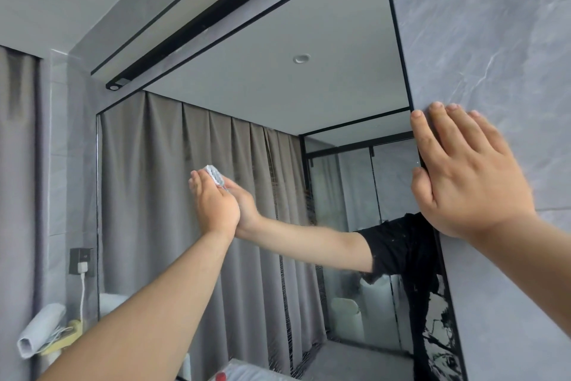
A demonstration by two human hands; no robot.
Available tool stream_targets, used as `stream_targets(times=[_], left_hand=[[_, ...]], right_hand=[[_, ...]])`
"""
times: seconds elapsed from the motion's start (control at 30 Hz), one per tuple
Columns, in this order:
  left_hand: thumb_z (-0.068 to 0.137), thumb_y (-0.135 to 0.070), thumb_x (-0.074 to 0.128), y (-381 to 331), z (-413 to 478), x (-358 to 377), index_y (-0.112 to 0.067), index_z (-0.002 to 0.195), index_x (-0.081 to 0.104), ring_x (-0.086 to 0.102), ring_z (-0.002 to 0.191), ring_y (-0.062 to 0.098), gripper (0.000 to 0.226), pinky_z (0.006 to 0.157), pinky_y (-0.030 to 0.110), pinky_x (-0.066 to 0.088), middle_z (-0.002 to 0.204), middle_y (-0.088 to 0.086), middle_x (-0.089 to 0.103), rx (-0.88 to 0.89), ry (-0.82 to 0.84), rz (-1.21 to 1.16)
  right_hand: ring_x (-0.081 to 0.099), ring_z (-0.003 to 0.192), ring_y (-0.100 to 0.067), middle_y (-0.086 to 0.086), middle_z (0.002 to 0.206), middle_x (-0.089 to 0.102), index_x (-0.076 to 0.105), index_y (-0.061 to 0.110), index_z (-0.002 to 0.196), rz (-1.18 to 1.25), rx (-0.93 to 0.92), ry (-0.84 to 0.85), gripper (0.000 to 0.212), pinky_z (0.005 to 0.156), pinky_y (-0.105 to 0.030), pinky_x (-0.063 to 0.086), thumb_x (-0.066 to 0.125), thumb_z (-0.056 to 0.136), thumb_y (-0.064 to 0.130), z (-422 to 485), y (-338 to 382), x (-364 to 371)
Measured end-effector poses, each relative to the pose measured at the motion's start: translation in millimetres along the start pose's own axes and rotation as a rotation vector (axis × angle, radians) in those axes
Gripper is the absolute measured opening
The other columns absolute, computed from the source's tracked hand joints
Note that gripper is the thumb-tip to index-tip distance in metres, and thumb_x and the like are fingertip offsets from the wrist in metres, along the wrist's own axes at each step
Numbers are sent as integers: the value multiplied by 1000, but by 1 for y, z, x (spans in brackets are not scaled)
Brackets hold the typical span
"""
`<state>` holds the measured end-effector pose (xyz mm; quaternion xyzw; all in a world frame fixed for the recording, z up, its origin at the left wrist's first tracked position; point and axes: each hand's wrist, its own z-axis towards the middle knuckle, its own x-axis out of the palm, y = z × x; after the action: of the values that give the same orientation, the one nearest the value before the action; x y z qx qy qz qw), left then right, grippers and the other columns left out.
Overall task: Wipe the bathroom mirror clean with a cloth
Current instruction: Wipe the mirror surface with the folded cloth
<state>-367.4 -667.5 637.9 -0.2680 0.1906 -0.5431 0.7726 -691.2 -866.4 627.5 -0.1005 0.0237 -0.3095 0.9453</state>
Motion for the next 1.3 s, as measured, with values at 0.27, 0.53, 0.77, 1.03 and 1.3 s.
stream_targets(times=[0.27,0.53,0.77,1.03,1.3], left_hand=[[94,-21,15,-66,-40,13,1,151,29,14,151,27,62,124,31,5,160,17,22,624,71,-52],[105,-25,4,-113,-77,20,7,147,33,18,149,29,61,125,37,10,157,22,29,1195,256,-76],[96,-4,29,-55,-1,21,2,149,34,18,148,21,53,124,32,10,157,20,29,780,102,-119],[102,-5,30,79,42,-6,-3,154,27,14,152,20,52,116,14,2,163,13,19,17,-48,-145],[103,-8,28,124,-7,-8,-5,155,24,11,152,21,52,122,28,6,164,12,16,-154,-59,-56]], right_hand=[[37,140,-44,-27,149,42,38,0,150,-15,13,35,68,121,-51,20,36,91,34,1,0,-2],[38,139,-45,-27,148,43,39,-1,148,-31,1,28,72,119,-53,22,37,91,42,1,-1,-1],[39,137,-45,-28,147,43,38,-1,148,-34,-12,-7,70,117,-53,23,39,91,40,0,-2,1],[38,137,-45,-27,147,42,36,2,149,-31,-14,-27,70,117,-53,23,36,92,42,1,-3,3],[34,139,-44,-26,151,39,31,3,151,-30,10,15,71,118,-49,17,36,92,43,1,-3,2]])
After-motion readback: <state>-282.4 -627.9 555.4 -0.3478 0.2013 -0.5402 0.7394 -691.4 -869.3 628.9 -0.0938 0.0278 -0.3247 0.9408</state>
